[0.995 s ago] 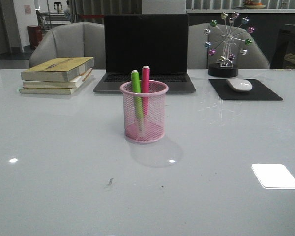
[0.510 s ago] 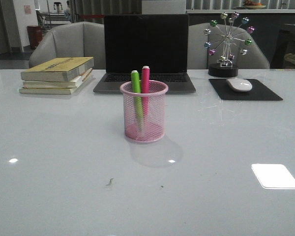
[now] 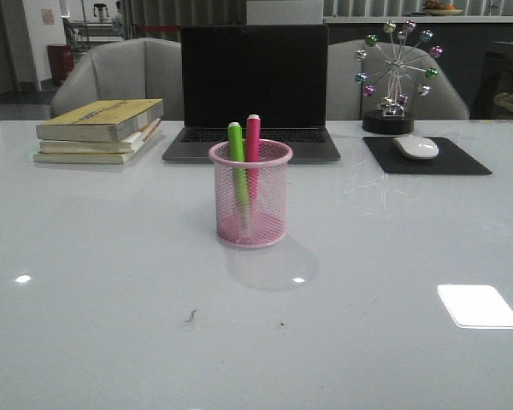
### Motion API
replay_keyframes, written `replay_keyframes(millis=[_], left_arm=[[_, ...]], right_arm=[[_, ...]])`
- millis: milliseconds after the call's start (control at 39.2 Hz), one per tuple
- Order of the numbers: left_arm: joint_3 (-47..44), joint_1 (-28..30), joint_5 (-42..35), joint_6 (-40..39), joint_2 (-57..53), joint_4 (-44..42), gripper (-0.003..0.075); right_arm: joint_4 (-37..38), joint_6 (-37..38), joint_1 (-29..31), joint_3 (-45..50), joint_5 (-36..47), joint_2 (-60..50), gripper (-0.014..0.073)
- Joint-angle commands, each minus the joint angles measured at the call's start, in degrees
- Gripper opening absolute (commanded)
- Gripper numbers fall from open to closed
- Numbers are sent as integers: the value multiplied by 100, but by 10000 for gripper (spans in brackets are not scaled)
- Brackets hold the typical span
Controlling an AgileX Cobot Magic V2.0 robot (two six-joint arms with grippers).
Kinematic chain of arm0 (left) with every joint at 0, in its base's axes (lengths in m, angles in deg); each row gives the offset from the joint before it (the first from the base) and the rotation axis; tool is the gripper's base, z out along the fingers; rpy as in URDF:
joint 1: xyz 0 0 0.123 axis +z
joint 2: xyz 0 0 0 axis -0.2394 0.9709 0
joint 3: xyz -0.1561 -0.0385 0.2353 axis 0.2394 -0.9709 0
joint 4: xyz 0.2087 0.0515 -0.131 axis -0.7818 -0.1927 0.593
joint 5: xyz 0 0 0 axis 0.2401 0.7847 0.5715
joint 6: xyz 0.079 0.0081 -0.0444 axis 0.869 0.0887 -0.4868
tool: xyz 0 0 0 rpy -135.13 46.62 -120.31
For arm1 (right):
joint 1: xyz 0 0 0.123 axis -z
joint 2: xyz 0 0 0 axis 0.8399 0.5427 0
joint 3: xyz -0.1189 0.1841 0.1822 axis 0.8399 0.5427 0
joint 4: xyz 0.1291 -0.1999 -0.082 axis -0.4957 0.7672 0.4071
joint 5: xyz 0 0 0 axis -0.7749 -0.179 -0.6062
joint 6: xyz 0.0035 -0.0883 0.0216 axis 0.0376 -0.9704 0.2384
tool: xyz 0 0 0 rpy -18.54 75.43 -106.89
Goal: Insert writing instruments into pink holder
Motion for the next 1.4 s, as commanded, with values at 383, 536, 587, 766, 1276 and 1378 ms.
replay_keyframes(millis=[383, 536, 587, 766, 1276, 1378], left_arm=[[158, 9, -440, -4, -12, 38, 384], [158, 9, -440, -4, -12, 38, 384], [158, 9, -440, -4, -12, 38, 384], [158, -3, -523, -4, -95, 38, 383], [-177, -222, -444, -14, -1863, 162, 99], [-580, -222, -444, -14, -2315, 162, 99]], right_arm=[[-15, -5, -8, 10, 444, -81, 22], [-15, -5, -8, 10, 444, -81, 22], [-15, -5, -8, 10, 444, -81, 22], [-15, -5, -8, 10, 444, -81, 22], [-15, -5, -8, 10, 444, -81, 22], [-15, -5, -8, 10, 444, -81, 22]])
